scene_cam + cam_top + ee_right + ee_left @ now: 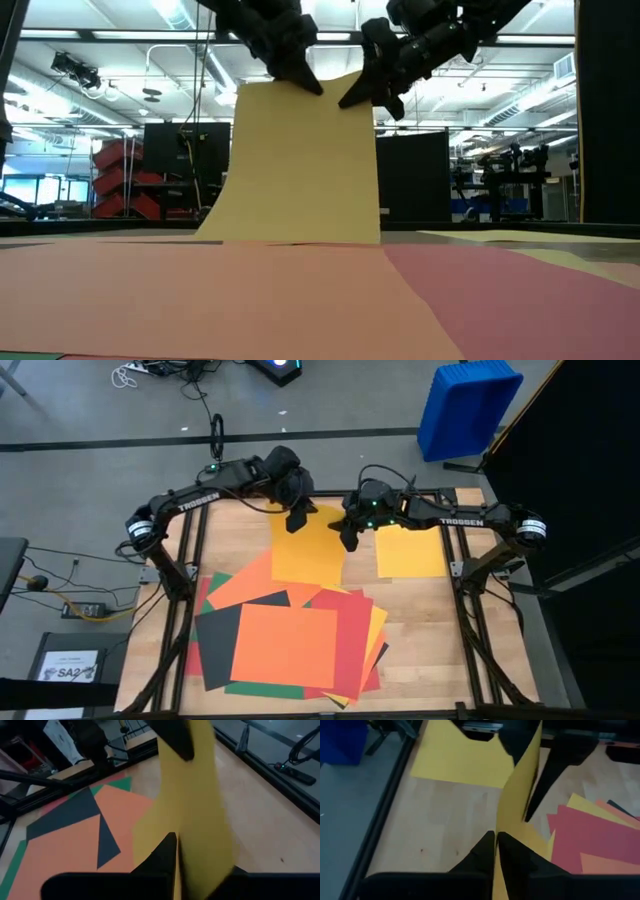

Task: Organize paper
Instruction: Stack the yellow colored paper on top of the yellow colored paper

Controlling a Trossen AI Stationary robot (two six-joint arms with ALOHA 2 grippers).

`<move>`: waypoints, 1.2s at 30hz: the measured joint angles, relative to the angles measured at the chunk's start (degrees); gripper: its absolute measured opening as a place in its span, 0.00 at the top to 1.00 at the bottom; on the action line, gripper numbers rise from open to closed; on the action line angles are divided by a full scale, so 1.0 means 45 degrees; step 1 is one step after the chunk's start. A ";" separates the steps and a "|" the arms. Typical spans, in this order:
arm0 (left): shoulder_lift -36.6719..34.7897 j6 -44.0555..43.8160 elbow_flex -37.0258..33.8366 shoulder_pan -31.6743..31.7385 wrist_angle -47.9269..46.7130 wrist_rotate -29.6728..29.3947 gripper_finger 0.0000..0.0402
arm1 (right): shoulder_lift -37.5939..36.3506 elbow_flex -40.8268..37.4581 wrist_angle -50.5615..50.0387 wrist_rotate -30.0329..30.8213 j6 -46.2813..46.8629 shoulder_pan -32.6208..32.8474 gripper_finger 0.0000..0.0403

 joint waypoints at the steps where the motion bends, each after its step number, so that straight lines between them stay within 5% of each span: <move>1: -0.0034 -0.0013 0.0000 0.0038 -0.0048 -0.0032 0.94 | 0.0000 0.0000 -0.0006 -0.0005 -0.0006 -0.0005 1.00; 9: -0.0053 -0.0003 -0.0005 0.0009 -0.0163 -0.0042 0.83 | 0.1398 0.0008 0.0545 -0.0529 0.0478 0.0201 1.00; 21: -0.0342 0.0137 -0.0019 0.0259 -0.1074 -0.0087 0.82 | 0.3944 -0.0009 0.2670 -0.2065 0.1553 0.0164 1.00; 27: -0.1389 0.0282 -0.0177 0.0961 -0.2200 0.2459 0.82 | 0.3939 -0.0053 0.2782 -0.2268 0.1762 0.0112 1.00; 31: -0.2801 0.0322 -0.1597 0.1734 -0.2035 0.3860 0.82 | 0.3939 -0.0053 0.2770 -0.2297 0.1762 0.0117 1.00; 36: -0.5278 -0.0588 -0.5481 0.2967 0.0137 0.4209 0.82 | 0.3939 -0.0053 0.2812 -0.2319 0.1786 0.0117 1.00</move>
